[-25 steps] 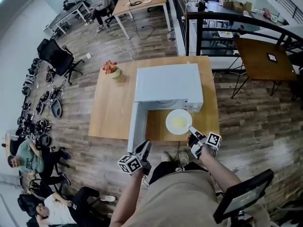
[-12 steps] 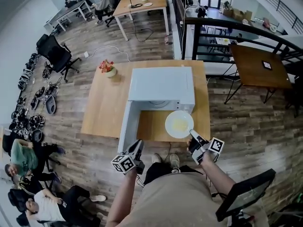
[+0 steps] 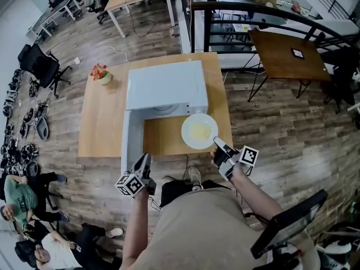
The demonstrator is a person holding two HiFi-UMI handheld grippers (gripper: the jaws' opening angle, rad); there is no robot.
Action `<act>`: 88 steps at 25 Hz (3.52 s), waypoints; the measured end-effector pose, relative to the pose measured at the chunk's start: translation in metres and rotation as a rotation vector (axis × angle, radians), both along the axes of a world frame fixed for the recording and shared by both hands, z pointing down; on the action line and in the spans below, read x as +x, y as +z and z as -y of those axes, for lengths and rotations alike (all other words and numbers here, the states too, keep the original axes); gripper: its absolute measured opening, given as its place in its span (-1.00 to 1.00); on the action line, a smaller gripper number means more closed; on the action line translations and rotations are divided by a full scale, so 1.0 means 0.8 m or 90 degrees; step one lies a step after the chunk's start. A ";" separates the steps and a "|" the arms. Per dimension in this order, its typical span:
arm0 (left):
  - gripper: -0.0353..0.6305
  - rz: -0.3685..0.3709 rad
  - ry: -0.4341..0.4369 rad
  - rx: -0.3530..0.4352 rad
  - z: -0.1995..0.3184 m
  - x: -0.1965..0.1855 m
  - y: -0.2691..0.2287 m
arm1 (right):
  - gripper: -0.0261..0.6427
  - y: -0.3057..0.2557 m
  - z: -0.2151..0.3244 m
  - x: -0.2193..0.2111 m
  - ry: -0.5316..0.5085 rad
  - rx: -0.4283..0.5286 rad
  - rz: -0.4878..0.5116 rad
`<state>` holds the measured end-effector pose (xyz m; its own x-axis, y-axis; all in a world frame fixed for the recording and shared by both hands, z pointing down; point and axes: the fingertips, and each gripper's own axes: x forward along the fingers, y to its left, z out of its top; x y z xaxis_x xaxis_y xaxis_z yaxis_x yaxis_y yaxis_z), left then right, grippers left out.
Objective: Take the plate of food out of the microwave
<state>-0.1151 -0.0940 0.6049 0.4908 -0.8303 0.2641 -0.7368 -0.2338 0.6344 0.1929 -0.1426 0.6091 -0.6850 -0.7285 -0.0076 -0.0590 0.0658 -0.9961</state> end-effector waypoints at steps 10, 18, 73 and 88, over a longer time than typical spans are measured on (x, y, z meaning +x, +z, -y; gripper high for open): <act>-0.88 0.030 0.008 -0.006 0.015 0.007 0.016 | -0.88 0.028 -0.001 0.020 0.013 -0.021 -0.015; -0.88 0.014 -0.020 -0.027 0.001 0.003 0.031 | -0.88 0.046 -0.013 0.012 -0.008 -0.048 -0.014; -0.88 0.044 -0.107 -0.116 -0.007 -0.064 0.078 | -0.88 0.424 0.100 -0.179 -0.164 -0.296 -0.326; -0.88 0.042 -0.132 -0.106 -0.014 -0.096 0.061 | 0.44 0.390 0.104 -0.187 -0.240 -0.192 -0.481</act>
